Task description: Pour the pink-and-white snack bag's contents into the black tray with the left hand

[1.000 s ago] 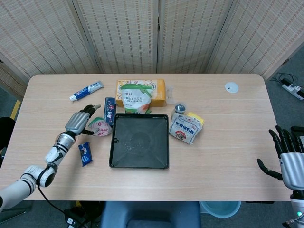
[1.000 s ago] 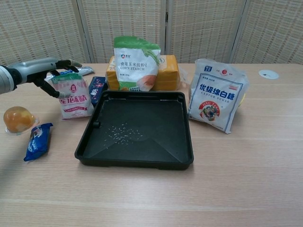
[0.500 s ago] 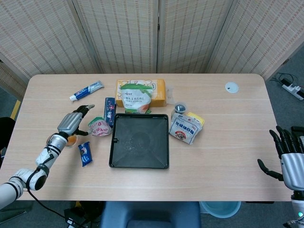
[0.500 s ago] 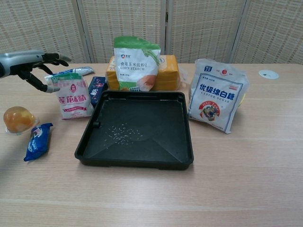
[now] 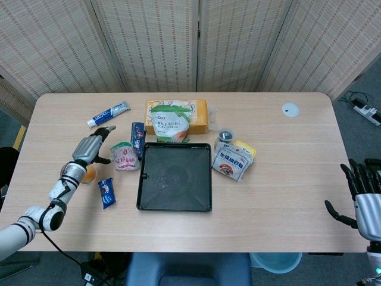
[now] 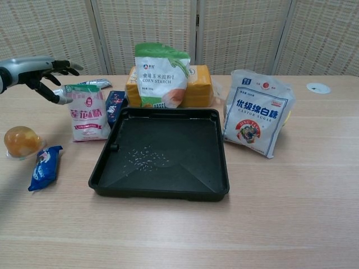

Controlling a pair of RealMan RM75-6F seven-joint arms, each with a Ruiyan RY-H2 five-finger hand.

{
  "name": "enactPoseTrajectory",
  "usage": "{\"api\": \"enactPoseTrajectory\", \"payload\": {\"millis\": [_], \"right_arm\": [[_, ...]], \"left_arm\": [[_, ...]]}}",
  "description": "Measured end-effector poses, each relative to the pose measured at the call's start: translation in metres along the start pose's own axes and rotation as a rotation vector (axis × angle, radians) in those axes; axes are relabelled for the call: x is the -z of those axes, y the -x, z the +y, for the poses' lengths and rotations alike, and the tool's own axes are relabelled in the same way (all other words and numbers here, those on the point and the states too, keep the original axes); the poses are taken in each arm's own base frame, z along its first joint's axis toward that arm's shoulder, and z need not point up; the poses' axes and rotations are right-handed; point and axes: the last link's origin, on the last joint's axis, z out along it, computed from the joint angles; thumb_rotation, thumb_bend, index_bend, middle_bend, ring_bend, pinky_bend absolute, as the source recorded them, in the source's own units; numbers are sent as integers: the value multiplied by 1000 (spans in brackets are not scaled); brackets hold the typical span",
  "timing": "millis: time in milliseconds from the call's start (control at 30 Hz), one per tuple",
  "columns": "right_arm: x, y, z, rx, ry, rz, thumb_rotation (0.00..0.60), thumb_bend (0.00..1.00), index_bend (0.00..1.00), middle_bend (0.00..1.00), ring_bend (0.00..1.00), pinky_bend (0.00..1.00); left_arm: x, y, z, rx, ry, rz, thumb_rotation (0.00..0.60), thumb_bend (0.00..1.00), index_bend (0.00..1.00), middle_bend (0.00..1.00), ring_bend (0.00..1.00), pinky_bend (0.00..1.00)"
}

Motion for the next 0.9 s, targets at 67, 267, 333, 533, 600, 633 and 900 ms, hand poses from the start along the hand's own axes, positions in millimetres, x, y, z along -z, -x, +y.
{"api": "enactPoseTrajectory", "payload": {"millis": [67, 267, 333, 533, 600, 633, 900], "right_arm": [[0, 0, 1, 0, 2, 1, 412, 344, 0, 49, 15, 0], [-1, -1, 2, 0, 0, -1, 411, 345, 0, 50, 16, 0], [-2, -1, 2, 2, -4, -4, 412, 345, 0, 50, 16, 0], [-5, 0, 2, -8, -17, -22, 413, 344, 0, 49, 16, 0], [-6, 0, 3, -14, -21, -38, 415, 344, 0, 49, 15, 0], [-7, 0, 4, -17, -22, -46, 414, 344, 0, 49, 14, 0], [-13, 4, 9, -96, -31, -104, 414, 344, 0, 50, 14, 0]], "left_arm": [[0, -1, 0, 8, -3, 5, 600, 376, 27, 108, 18, 199], [13, -6, -4, 28, 0, 22, 600, 376, 26, 108, 18, 194], [18, -9, -7, 29, -1, 29, 600, 376, 26, 107, 20, 193], [41, -19, -18, 38, -22, 77, 600, 380, 48, 108, 44, 189], [51, -22, -23, 40, -39, 114, 600, 388, 63, 108, 54, 185], [56, -24, -25, 40, -49, 132, 600, 394, 70, 108, 59, 183], [112, -36, -53, -35, -171, 300, 600, 417, 97, 117, 67, 158]]}}
